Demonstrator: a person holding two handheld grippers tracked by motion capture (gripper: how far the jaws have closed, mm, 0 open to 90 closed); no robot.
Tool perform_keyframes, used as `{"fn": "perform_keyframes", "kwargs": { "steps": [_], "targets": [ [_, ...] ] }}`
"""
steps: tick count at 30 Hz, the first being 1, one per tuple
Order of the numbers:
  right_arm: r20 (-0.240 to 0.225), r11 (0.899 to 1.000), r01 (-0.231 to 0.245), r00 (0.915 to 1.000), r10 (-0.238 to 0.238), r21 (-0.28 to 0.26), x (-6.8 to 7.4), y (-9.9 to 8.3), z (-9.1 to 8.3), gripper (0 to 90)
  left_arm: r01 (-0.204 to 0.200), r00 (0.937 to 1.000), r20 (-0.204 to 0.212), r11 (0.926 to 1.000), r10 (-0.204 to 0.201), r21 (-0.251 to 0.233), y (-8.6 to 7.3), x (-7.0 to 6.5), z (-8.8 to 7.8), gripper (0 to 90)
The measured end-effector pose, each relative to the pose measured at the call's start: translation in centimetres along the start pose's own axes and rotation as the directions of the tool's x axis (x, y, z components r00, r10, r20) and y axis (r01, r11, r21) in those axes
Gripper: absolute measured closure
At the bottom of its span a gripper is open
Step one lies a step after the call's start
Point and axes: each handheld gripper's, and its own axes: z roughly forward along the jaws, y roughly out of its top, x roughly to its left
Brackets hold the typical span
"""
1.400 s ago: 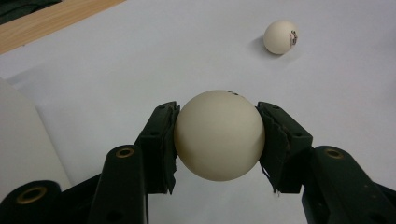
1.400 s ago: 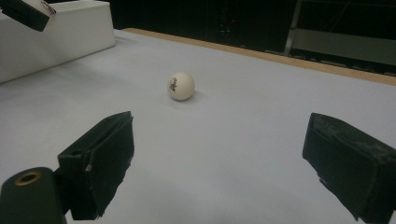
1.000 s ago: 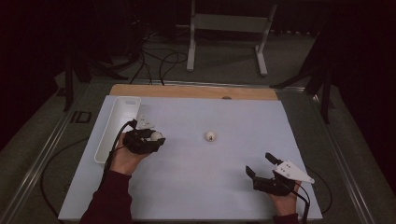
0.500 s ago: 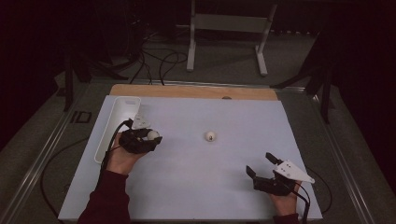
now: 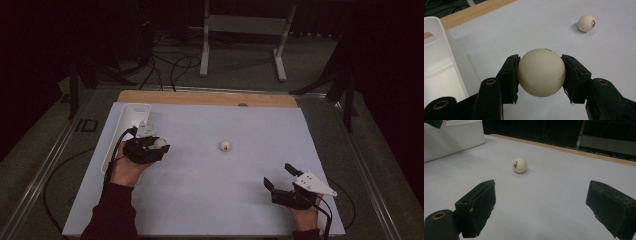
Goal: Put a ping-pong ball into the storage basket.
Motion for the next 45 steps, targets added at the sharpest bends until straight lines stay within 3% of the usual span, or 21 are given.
{"fn": "perform_keyframes", "kwargs": {
  "steps": [45],
  "targets": [
    [0.001, 1.000, 0.003, 1.0000, -0.003, 0.000, -0.1, 0.0, -0.1, 8.8, 0.080, 0.9948, -0.059, 0.9957, -0.083, -0.048, -1.1, 3.4, -2.9, 51.3]
  ]
}}
